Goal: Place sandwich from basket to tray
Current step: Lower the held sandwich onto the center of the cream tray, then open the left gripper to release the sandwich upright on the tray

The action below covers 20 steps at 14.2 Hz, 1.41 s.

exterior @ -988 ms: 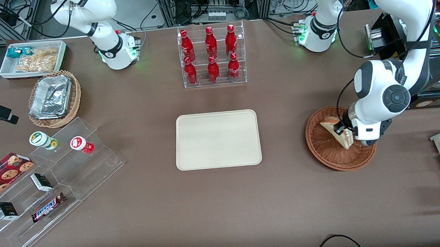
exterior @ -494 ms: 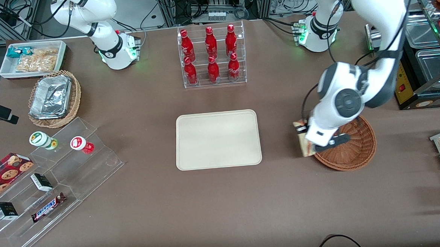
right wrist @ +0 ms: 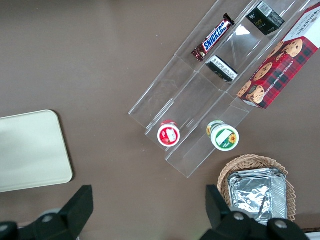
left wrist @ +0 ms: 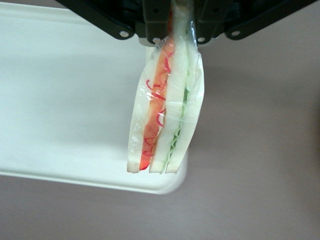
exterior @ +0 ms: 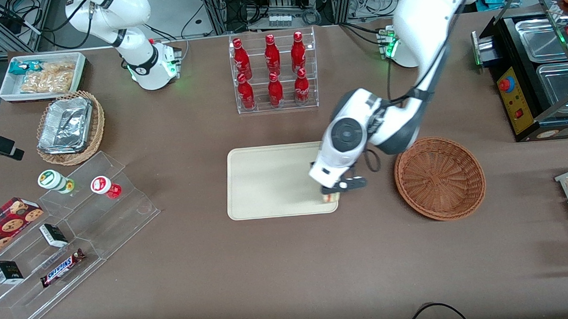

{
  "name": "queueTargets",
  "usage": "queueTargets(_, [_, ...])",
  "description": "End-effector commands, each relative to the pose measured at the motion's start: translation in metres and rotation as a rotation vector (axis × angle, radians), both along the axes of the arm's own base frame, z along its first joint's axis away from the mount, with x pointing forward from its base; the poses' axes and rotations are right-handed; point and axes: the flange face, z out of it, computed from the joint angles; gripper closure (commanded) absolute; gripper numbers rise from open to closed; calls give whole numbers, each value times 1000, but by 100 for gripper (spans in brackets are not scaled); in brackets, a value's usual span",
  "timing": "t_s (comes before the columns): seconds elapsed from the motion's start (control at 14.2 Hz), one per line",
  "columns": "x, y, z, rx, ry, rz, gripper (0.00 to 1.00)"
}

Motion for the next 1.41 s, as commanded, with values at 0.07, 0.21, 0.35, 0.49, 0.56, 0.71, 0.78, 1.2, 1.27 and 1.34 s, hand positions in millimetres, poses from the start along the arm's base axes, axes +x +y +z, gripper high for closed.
queueTargets(0.07, [-7, -66, -8, -10, -25, 18, 100])
queueTargets(0.21, [-16, -91, -18, -16, -23, 36, 100])
queueTargets(0.35, [-32, -113, -32, -22, -28, 30, 99])
queueTargets(0.49, [-37, -122, -48, -32, -34, 39, 98])
queueTargets(0.56, [-38, -123, -56, -35, -33, 39, 98])
queueTargets(0.71, [-46, -131, -66, -35, -31, 24, 93])
queueTargets(0.78, [-46, -132, -66, -36, -38, 19, 80])
queueTargets(1.2, [-43, -124, -4, -12, -97, 26, 0])
queueTargets(1.27, [-39, -117, 21, 2, -112, 26, 0])
queueTargets(1.34, [-38, -111, 40, 15, -120, 29, 0])
